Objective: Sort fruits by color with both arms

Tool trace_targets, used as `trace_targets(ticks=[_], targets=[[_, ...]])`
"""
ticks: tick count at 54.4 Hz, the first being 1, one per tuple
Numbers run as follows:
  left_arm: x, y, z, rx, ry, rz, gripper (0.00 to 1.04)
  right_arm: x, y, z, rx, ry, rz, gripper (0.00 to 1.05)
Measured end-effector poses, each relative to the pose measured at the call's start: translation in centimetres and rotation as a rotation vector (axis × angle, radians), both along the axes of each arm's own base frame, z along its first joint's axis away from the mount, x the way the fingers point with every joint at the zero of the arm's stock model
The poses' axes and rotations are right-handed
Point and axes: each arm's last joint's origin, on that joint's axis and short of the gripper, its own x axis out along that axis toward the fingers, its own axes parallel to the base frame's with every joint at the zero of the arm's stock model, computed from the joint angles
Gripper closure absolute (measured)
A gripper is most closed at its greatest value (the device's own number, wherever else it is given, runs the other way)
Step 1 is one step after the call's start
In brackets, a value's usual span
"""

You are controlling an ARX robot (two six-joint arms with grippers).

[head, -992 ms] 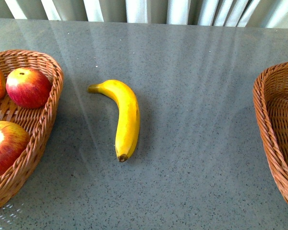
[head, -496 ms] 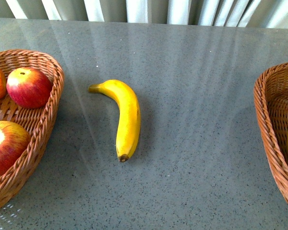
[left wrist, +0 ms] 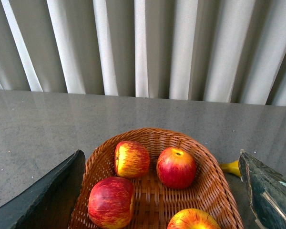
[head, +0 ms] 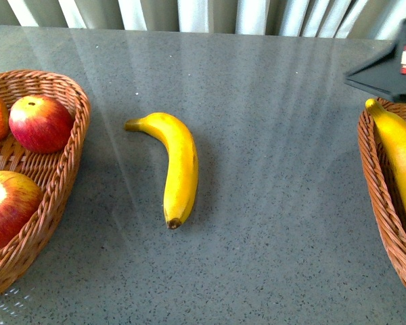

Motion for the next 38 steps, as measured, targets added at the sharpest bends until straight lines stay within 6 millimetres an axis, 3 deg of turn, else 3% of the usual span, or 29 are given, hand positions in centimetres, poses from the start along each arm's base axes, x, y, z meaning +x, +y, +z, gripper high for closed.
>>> trace_targets(ticks=[9, 13, 21, 38], targets=[[0.0, 0.0, 0.0, 0.000, 0.000, 0.000, 0.09, 1.5, 5.6, -0.1, -0.034, 0.030, 0.106, 0.09], [0.0, 0.0, 0.0, 0.000, 0.000, 0.000, 0.09, 2.2, 9.2, -0.8, -0.054, 0.070, 0.167, 0.09], [0.0, 0.0, 0.0, 0.000, 0.000, 0.000, 0.09, 2.8, 13.6, -2.2, -0.083, 0.119, 0.240, 0.09], [0.0, 0.0, 0.0, 0.000, 0.000, 0.000, 0.09, 3.0, 18.0, -5.0, -0.113, 0.209, 0.309, 0.09]])
